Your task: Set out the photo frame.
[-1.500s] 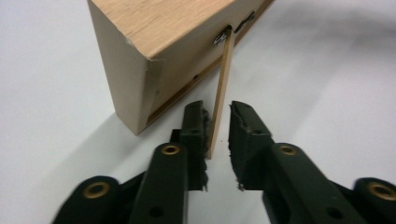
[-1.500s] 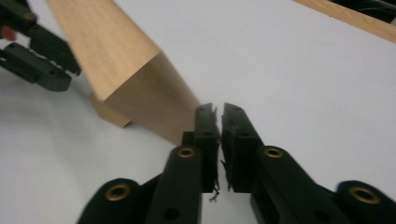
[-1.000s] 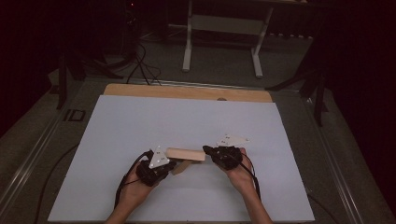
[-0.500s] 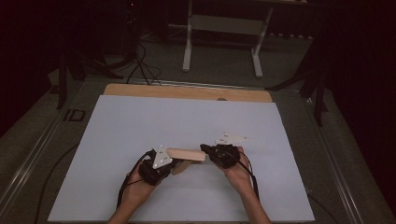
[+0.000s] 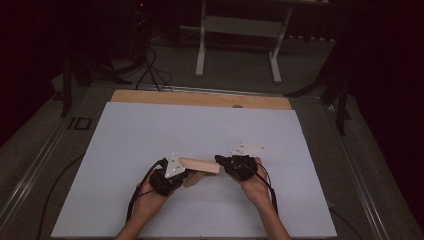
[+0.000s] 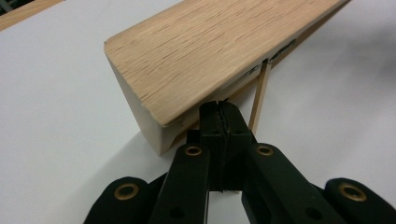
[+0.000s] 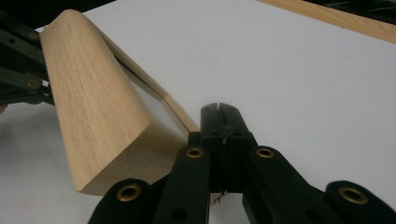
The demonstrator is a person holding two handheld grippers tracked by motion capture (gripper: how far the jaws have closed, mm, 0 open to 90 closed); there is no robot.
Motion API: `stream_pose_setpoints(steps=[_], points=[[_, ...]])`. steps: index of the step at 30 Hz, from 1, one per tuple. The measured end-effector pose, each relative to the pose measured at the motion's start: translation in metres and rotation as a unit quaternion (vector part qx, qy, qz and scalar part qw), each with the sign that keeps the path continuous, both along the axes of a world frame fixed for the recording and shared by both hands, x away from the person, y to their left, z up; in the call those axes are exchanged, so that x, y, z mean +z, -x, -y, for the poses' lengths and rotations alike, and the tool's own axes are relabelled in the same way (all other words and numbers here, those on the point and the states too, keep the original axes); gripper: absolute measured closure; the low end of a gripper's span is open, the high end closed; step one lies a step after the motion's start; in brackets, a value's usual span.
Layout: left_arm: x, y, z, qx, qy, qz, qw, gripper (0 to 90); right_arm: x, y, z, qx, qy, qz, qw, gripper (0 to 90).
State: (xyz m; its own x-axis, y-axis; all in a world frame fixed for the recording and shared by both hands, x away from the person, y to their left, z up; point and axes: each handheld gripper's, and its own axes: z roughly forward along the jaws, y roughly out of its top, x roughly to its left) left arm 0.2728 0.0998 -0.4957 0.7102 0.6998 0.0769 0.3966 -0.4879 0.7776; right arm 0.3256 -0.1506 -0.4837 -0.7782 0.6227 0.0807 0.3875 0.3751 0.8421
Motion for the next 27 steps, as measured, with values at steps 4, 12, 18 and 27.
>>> stream_pose_setpoints(steps=[4,12,18,27], points=[[0.002,0.001,0.001,0.0,0.001,0.002,1.0,89.5,0.0,0.001,0.0,0.001,0.002,0.004,1.0,89.8],[0.009,0.004,0.005,-0.004,0.008,0.006,0.9999,89.5,0.0,0.003,0.0,0.004,0.006,0.006,1.0,89.8],[0.012,0.006,0.009,-0.008,0.015,0.003,0.9999,89.5,0.001,0.003,0.0,0.004,0.008,0.007,0.9999,89.8],[0.015,0.008,0.019,-0.022,0.015,0.006,0.9996,89.5,0.001,0.003,0.0,0.005,0.011,0.008,0.9999,89.8]])
